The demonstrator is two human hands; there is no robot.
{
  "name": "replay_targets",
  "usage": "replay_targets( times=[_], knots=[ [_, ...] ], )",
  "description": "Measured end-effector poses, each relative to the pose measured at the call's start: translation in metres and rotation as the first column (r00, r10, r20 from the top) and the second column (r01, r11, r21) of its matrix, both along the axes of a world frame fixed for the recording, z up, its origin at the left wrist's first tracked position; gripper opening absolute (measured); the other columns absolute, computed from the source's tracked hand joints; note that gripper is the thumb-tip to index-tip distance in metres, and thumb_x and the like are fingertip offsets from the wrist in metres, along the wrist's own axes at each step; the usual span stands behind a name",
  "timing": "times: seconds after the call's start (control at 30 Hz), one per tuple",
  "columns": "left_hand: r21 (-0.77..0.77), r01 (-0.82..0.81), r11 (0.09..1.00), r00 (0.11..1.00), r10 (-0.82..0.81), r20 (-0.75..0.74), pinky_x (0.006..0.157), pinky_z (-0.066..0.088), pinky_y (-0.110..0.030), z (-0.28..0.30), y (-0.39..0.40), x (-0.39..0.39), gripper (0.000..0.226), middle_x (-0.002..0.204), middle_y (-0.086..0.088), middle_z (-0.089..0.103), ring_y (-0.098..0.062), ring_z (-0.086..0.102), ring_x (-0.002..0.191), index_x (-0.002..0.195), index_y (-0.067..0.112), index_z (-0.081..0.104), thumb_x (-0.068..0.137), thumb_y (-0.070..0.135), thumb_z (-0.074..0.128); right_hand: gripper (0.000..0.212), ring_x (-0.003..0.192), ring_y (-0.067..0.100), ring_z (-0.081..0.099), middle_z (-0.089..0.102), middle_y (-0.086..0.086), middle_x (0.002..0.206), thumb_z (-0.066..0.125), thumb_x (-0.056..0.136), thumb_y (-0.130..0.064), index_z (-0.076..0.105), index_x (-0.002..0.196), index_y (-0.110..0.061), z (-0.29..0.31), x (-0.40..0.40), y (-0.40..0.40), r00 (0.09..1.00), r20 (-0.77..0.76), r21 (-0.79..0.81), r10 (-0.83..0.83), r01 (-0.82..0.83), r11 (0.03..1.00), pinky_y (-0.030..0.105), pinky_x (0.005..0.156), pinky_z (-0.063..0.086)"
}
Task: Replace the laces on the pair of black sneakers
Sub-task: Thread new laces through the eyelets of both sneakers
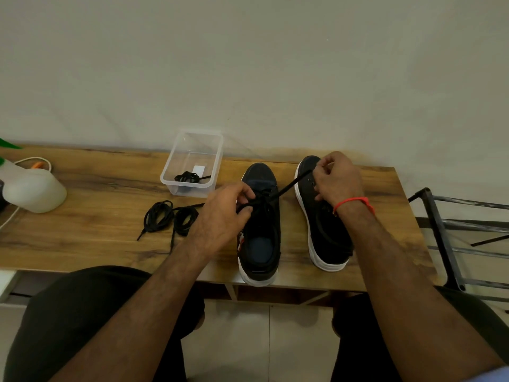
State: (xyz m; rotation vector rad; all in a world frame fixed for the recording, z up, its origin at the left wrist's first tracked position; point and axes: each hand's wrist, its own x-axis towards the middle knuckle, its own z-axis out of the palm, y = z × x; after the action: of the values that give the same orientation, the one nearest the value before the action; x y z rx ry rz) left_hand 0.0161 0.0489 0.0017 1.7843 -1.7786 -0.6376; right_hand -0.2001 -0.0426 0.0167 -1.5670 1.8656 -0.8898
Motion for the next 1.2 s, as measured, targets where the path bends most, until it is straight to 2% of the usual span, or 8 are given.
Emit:
replay_targets(
  times=[0.1,0.2,0.27,0.53,0.67,0.93,1.03,1.2],
  knots=[
    [-0.014,-0.008,1.000,0.999,0.007,-0.047,0.063,0.044,-0.008,0.003,0.002,-0.002,0.015,0.097,0.013,0.062,0.003,0.057,0.081,0.099,0.028,0.064,0.091,0.019,0.073,0.022,0.102,0.018,0.054,0.060,0.005,0.114,0.063,0.091,-0.016,0.068,0.112,-0.021,-0.005,0.007,0.002,0.871,-0.327,-0.016,0.366,-0.392,0.920,0.034,0.096,0.048],
    [-0.009,-0.010,1.000,0.999,0.010,-0.046,0.066,0.043,-0.008,0.004,0.003,-0.004,0.012,0.096,0.017,0.063,0.007,0.056,0.078,0.103,0.027,0.070,0.092,0.022,0.072,0.020,0.116,0.017,0.054,0.065,0.000,0.121,0.067,0.094,-0.020,0.071,0.114,-0.021,-0.001,0.019,0.012,0.655,-0.331,0.145,0.679,-0.676,0.722,0.034,0.107,0.037],
    [-0.015,-0.010,1.000,0.999,0.009,-0.038,0.068,0.042,-0.008,0.003,0.003,-0.004,0.013,0.095,0.018,0.062,0.008,0.055,0.077,0.105,0.027,0.072,0.092,0.024,0.072,0.015,0.114,0.017,0.055,0.065,-0.001,0.118,0.068,0.094,-0.020,0.072,0.109,-0.018,-0.005,0.026,0.017,0.616,-0.335,0.182,0.713,-0.700,0.691,0.035,0.107,0.039],
    [-0.012,-0.039,0.999,0.999,0.039,-0.035,0.066,0.039,-0.009,0.001,0.001,-0.004,0.014,0.100,0.014,0.059,0.005,0.052,0.078,0.107,0.025,0.072,0.093,0.023,0.072,0.027,0.104,0.012,0.056,0.058,-0.010,0.110,0.064,0.096,-0.017,0.066,0.122,-0.021,-0.006,0.025,0.018,0.648,-0.257,0.216,0.717,-0.685,0.696,0.028,0.095,0.048],
    [-0.007,-0.041,0.999,0.999,0.041,-0.001,0.064,0.040,-0.007,0.000,0.000,-0.005,0.019,0.107,0.010,0.059,0.005,0.049,0.077,0.110,0.024,0.071,0.092,0.023,0.073,0.011,0.103,0.013,0.056,0.062,-0.003,0.110,0.065,0.095,-0.018,0.069,0.105,-0.020,-0.011,0.026,0.017,0.642,-0.309,0.211,0.702,-0.673,0.709,0.030,0.093,0.050],
    [0.170,-0.088,0.982,0.969,0.124,-0.215,0.066,0.048,-0.015,0.000,0.001,-0.006,0.025,0.097,0.008,0.062,-0.008,0.064,0.086,0.113,0.025,0.059,0.092,0.027,0.073,0.004,0.090,0.012,0.057,0.060,-0.003,0.100,0.061,0.097,-0.015,0.064,0.096,-0.017,-0.016,0.025,0.015,0.728,-0.302,0.204,0.615,-0.581,0.788,0.021,0.079,0.049],
    [0.372,-0.238,0.897,0.852,0.377,-0.364,0.060,0.058,-0.032,0.004,0.000,-0.001,0.023,0.091,0.000,0.063,-0.016,0.064,0.074,0.114,0.022,0.053,0.101,0.039,0.058,0.007,0.084,0.003,0.056,0.062,-0.006,0.100,0.060,0.099,-0.019,0.067,0.101,-0.019,-0.011,0.025,0.016,0.775,-0.226,0.164,0.590,-0.567,0.807,0.010,0.070,0.042],
    [0.715,-0.234,0.659,0.667,0.644,-0.374,0.047,0.037,-0.023,-0.015,0.008,0.006,0.060,0.066,0.000,0.053,-0.013,0.046,0.054,0.097,0.012,0.066,0.098,0.068,0.042,0.030,0.077,0.002,0.059,0.066,-0.007,0.085,0.059,0.097,-0.046,0.069,0.092,-0.018,0.000,0.033,0.026,0.849,-0.126,0.098,0.513,-0.504,0.858,0.009,0.062,0.040]
  ],
)
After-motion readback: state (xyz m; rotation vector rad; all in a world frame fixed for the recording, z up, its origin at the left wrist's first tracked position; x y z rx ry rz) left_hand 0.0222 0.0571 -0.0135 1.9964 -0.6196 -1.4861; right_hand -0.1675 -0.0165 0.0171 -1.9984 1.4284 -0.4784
